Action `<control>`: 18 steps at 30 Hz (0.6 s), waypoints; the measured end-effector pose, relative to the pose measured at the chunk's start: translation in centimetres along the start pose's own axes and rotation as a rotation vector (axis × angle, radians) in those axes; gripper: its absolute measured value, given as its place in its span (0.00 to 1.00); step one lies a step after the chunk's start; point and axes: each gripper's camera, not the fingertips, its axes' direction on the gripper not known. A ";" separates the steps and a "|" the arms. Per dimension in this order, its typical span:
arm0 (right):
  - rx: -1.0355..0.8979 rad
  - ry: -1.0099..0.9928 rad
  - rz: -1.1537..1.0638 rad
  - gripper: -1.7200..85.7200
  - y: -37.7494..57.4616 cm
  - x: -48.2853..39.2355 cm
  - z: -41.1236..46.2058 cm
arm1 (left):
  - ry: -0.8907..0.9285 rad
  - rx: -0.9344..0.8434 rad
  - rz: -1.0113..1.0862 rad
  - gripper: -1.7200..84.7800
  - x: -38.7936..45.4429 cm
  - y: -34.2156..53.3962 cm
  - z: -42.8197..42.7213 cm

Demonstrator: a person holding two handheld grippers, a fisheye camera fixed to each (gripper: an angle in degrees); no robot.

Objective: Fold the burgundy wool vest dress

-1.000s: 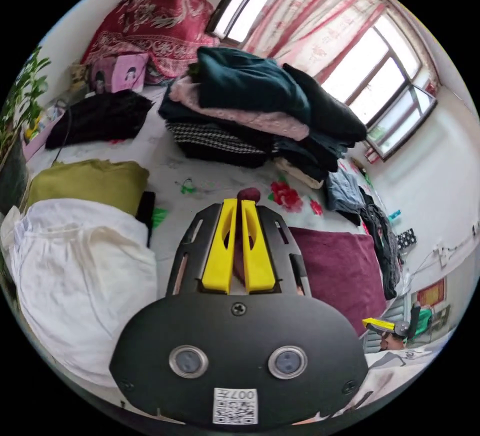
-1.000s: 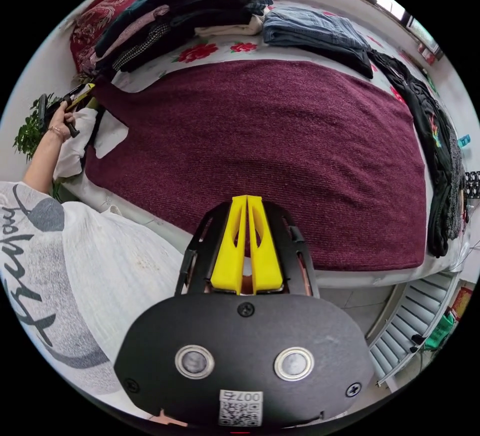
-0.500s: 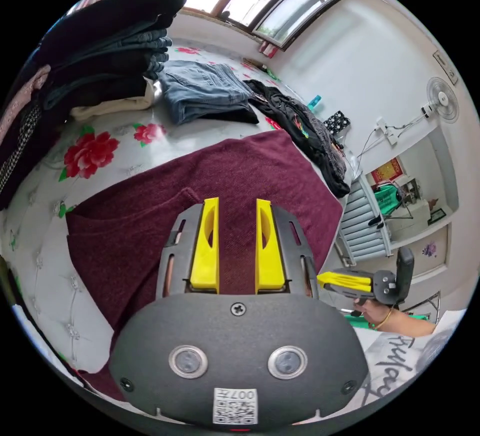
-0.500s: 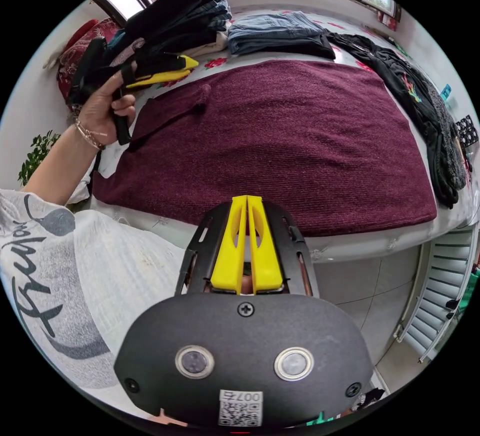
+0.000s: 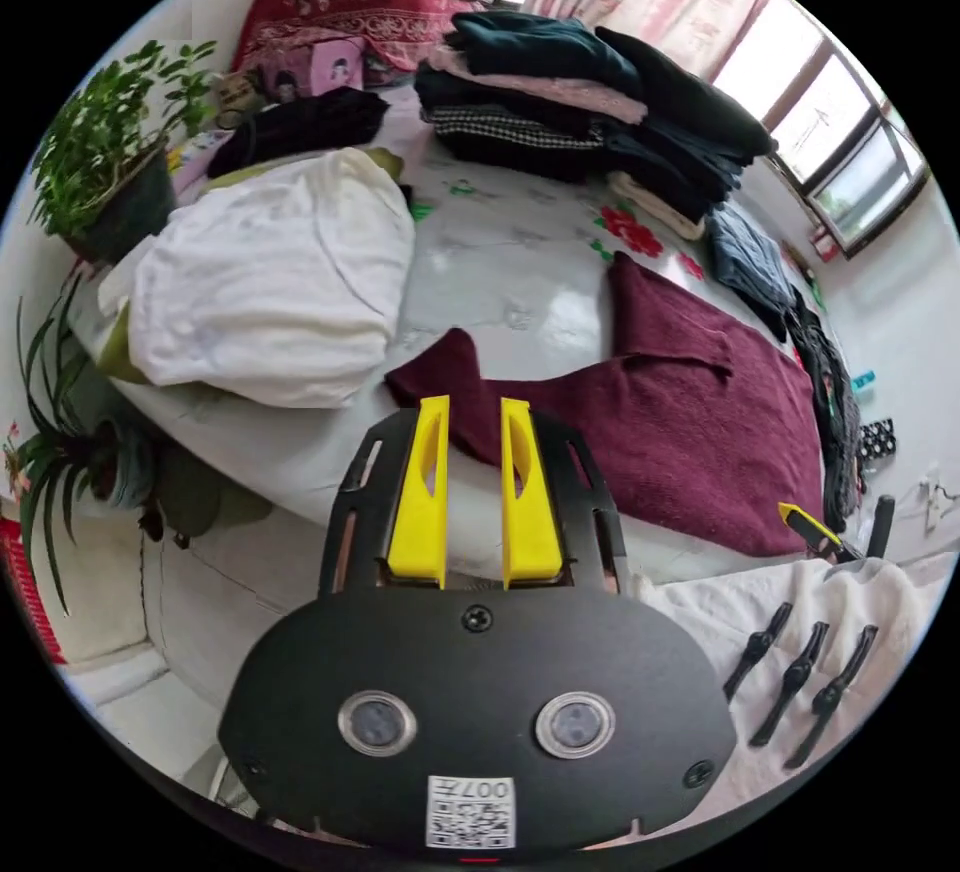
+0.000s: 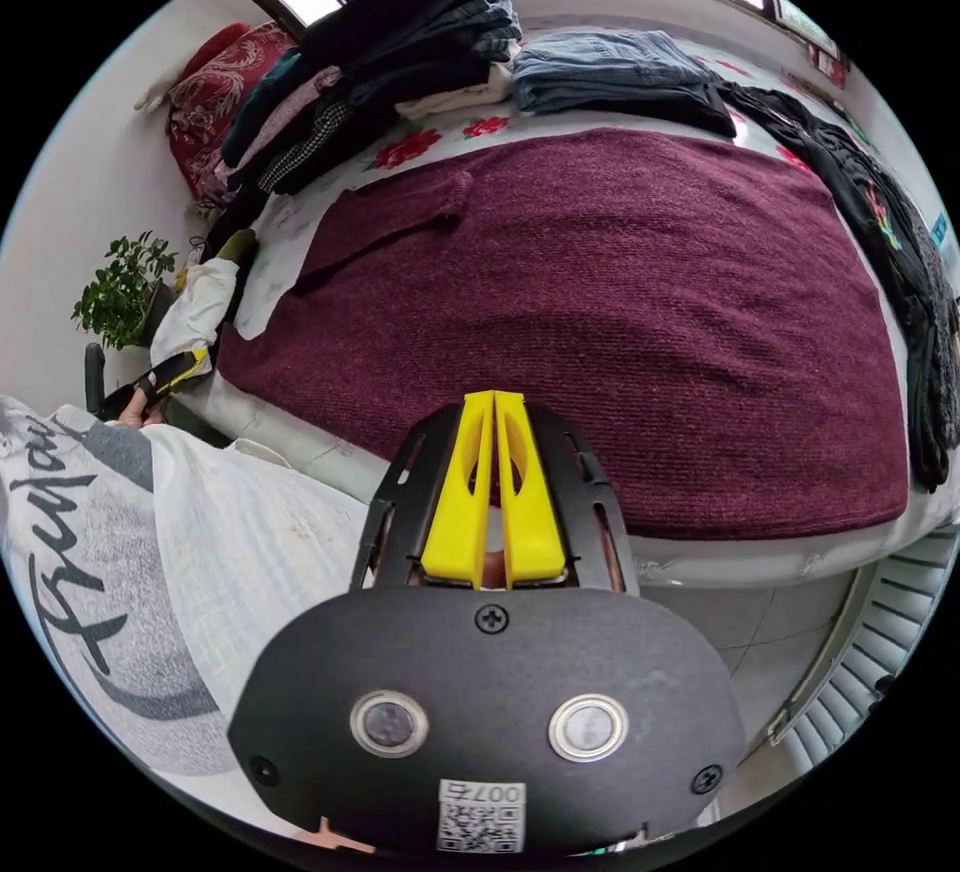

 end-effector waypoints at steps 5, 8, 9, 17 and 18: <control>-0.029 -0.030 -0.106 0.02 -1.5 -2.3 0.0 | -0.104 0.066 0.068 0.12 -0.1 -2.4 2.0; -0.033 -0.029 -0.151 0.02 -1.7 -3.4 -0.6 | -0.177 -0.057 0.083 0.11 0.3 -5.0 7.1; -0.032 -0.025 -0.156 0.02 -1.6 -3.7 -1.0 | -0.177 -0.092 0.085 0.11 0.5 -5.4 8.2; -0.004 -0.010 -0.087 0.02 0.1 -4.2 -3.5 | 0.010 0.080 -0.007 0.02 4.7 -9.9 3.3; 0.006 -0.012 -0.069 0.02 0.2 -4.3 -3.9 | 0.056 0.157 -0.016 0.02 5.4 -10.4 0.3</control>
